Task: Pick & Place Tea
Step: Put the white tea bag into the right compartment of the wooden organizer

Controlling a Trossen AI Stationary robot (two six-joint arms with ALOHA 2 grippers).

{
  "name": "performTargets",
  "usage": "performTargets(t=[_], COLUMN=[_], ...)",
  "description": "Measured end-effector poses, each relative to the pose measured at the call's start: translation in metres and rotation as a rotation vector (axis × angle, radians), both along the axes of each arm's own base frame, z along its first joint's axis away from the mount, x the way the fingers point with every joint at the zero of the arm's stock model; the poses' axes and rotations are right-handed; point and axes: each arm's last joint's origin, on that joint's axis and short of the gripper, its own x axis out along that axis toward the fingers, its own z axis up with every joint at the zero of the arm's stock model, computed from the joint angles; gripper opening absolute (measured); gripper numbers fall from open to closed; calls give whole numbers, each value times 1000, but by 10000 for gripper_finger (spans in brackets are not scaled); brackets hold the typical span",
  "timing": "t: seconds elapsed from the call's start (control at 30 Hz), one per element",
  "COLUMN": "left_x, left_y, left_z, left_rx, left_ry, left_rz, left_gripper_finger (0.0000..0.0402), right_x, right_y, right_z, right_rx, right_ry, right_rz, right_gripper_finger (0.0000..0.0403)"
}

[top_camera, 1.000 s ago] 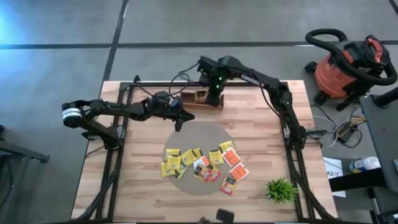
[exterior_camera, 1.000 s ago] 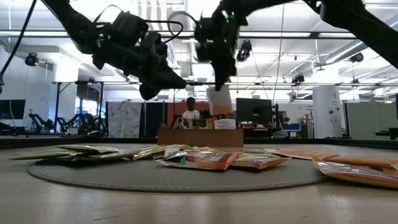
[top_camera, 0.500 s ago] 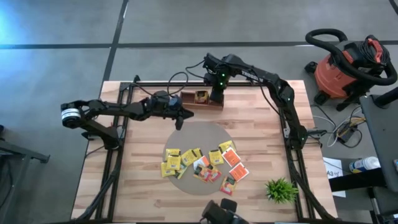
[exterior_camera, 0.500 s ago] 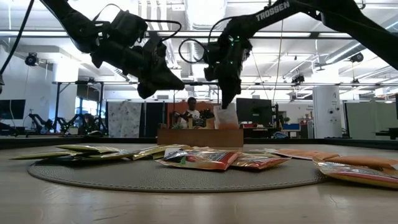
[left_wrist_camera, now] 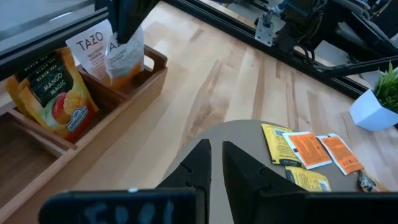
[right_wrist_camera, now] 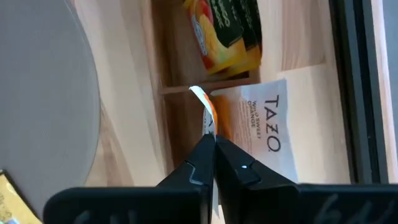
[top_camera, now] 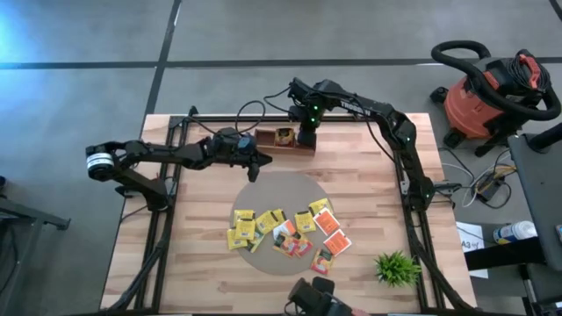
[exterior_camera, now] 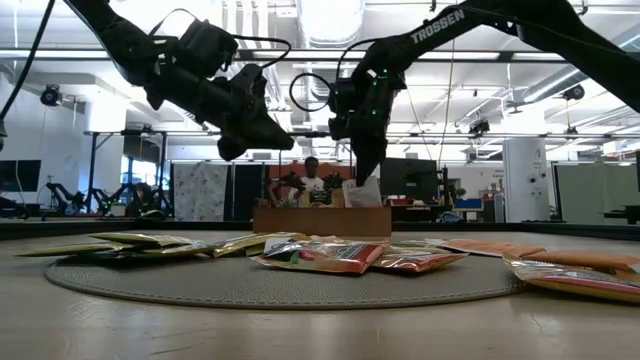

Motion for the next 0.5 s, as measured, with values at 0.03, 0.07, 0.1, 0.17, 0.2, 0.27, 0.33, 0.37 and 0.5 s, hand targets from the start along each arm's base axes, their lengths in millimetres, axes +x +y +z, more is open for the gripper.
performTargets(t=[0.03,0.07,0.1,0.17,0.2,0.27,0.33,0.37,0.5], left_x=[0,0,0,0,0,-1,-1,-2,-3], left_y=[0,0,1,1,1,2,2,2,2], left_z=[0,0,0,-1,-1,-1,-2,-2,-5], left_rx=[1,3,6,9,11,14,11,9,5], left_ry=[3,4,5,10,11,14,25,30,64], left_rz=[6,10,18,29,36,47,51,53,72], left_gripper_finger=[35,35,35,35,35,35,35,35,35], right_x=[-1,-2,-3,-3,-3,-2,-1,-1,0], right_y=[-1,-1,-2,-2,-3,-3,-4,-4,-7], right_z=[-2,-4,-6,-10,-12,-16,-19,-20,-15], right_rx=[-1,-5,-8,-25,-35,-45,-66,-74,-132], right_ry=[4,13,18,26,28,24,23,22,31], right_rz=[4,8,13,16,19,28,28,27,19], right_gripper_finger=[8,8,8,8,8,9,11,14,37])
